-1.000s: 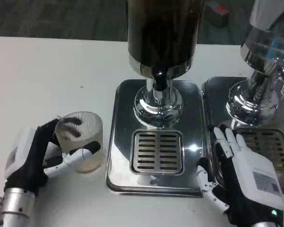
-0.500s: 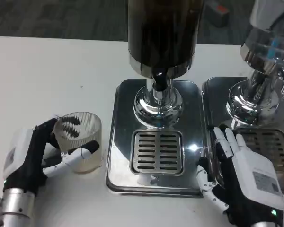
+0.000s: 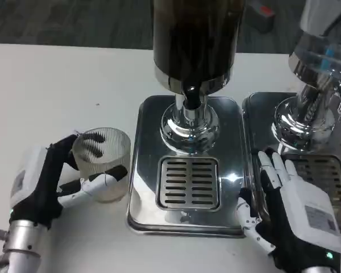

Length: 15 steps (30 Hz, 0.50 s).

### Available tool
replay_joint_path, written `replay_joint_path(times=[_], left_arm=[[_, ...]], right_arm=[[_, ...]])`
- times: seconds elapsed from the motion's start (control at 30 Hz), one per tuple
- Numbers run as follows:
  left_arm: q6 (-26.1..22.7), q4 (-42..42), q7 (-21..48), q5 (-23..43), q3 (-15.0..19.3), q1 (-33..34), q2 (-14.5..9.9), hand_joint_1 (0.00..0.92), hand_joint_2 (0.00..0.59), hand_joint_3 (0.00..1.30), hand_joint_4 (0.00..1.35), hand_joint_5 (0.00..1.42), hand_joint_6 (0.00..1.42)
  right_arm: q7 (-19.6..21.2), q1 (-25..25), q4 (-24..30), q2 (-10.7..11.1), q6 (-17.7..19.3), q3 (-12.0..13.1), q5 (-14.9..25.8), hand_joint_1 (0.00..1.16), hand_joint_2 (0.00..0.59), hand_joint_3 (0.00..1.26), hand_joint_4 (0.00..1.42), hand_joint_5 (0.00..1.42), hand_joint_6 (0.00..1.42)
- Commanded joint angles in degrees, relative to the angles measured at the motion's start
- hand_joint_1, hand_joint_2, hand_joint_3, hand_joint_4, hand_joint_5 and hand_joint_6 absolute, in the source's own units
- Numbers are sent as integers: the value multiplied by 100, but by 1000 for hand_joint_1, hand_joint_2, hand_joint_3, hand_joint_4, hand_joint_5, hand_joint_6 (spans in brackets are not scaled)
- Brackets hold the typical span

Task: Grasp the cup under the faucet to collect the drink, then remove the cup.

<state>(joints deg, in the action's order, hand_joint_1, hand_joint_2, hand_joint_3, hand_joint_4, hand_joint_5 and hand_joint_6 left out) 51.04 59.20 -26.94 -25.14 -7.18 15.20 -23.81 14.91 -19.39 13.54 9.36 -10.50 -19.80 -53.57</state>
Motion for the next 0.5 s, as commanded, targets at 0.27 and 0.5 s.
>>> replay_joint_path(times=[0.27,0.5], left_arm=[[368,-386,159,-37,-53,347,33,493,78,635,722,835,724],[256,-326,118,-300,-268,576,153,496,72,643,732,837,724]], right_arm=[[58,90,-120,-1,-16,6,24,244,545,54,0,0,81],[101,74,-103,6,-19,5,7,248,550,54,0,0,6]])
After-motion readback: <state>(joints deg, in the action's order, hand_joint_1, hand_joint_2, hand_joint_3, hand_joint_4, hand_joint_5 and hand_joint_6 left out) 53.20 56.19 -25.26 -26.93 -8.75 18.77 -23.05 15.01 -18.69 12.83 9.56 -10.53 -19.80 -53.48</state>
